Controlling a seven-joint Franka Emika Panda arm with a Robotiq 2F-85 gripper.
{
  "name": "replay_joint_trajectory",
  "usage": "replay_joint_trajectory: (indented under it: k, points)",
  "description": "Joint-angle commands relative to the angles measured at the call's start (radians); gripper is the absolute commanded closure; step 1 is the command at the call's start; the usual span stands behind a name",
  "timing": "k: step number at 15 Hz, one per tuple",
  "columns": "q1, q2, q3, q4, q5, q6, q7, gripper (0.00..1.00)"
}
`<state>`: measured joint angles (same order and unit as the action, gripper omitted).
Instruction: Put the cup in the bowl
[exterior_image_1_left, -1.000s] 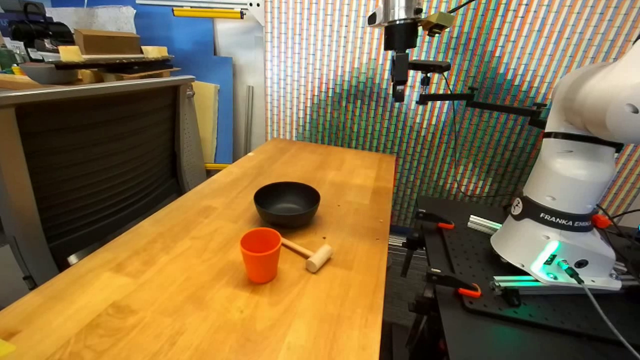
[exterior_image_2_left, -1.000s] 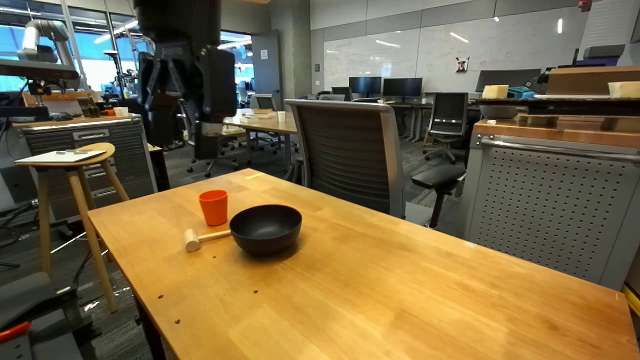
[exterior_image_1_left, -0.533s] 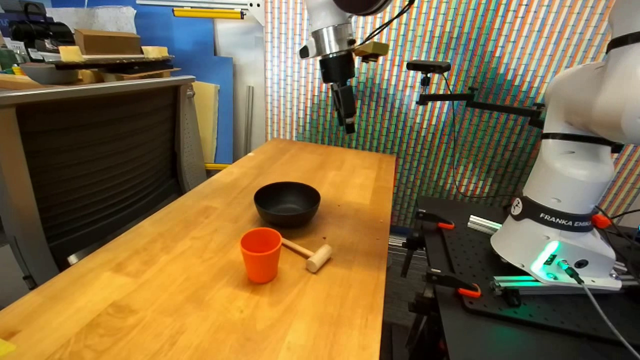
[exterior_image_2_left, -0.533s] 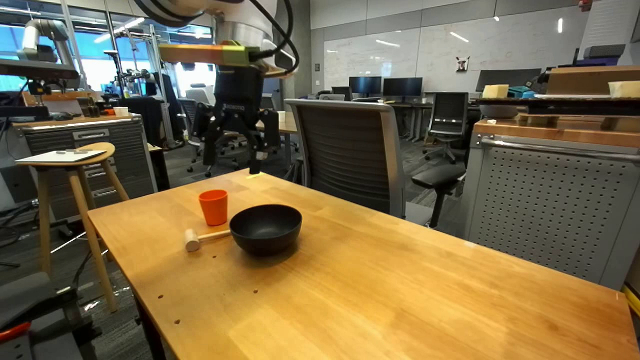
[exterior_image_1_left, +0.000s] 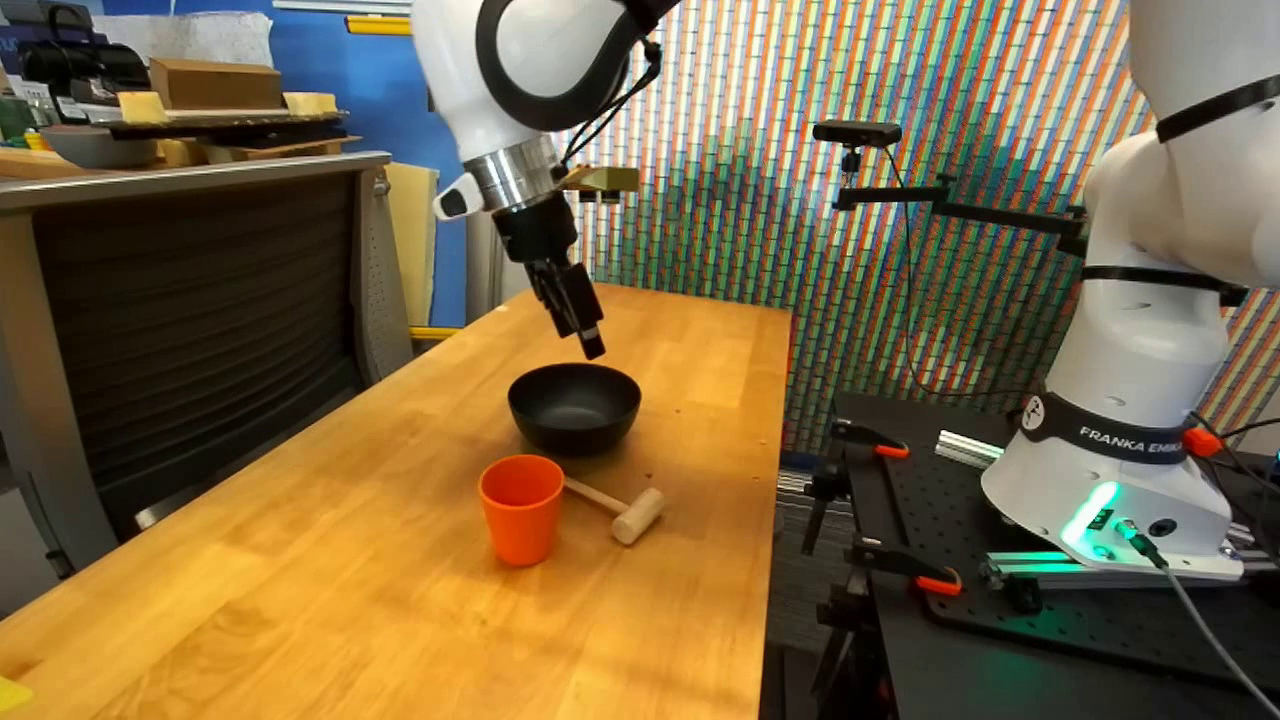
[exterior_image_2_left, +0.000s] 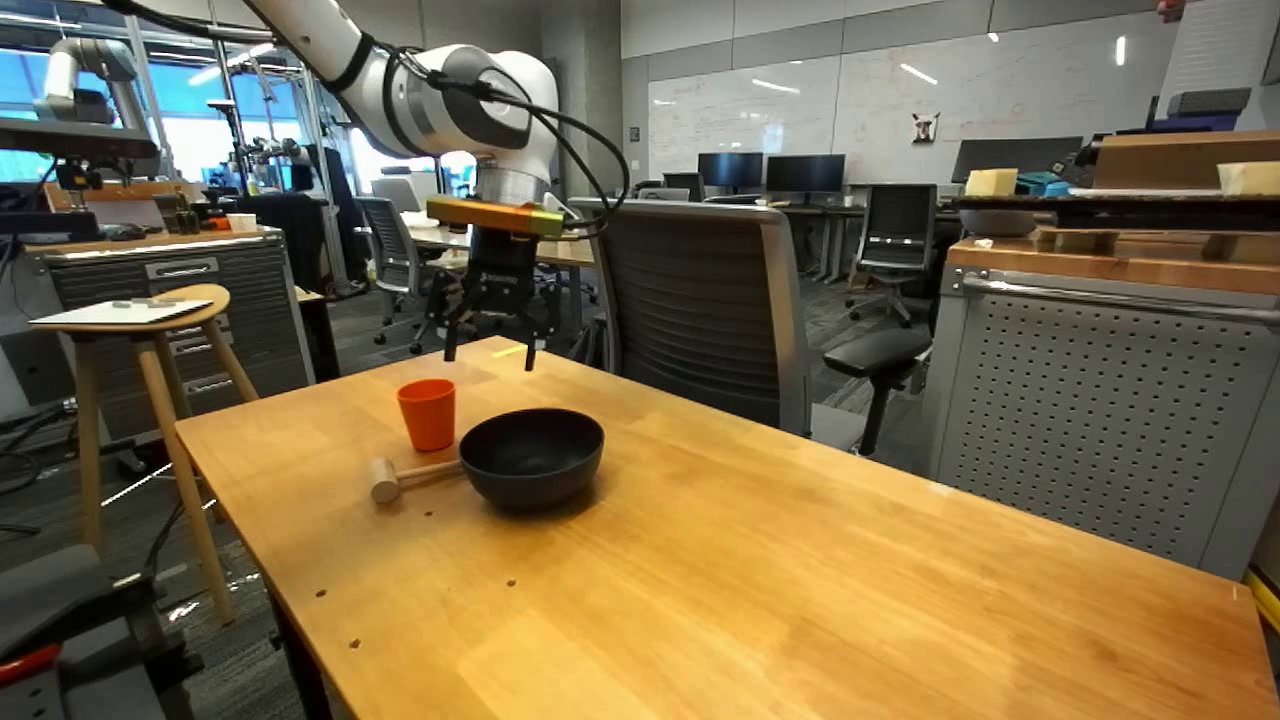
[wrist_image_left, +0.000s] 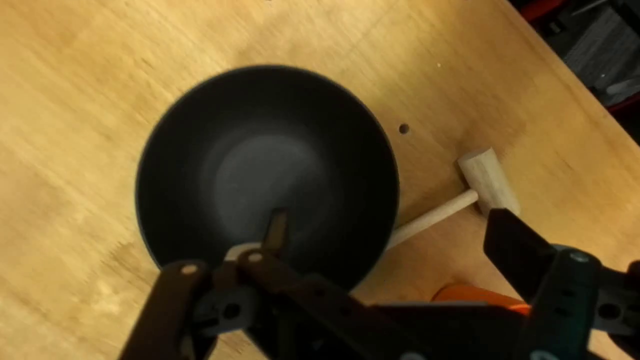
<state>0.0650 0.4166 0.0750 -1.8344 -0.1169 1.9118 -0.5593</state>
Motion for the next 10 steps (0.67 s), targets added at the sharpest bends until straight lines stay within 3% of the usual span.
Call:
replay_joint_trajectory:
  k: [1, 10]
  points:
    - [0.025, 0.190, 0.050, 0.248, -0.041, -0.122, -0.045, 0.00]
    - [0.108, 0.476, 0.099, 0.678, -0.049, -0.415, -0.089, 0.00]
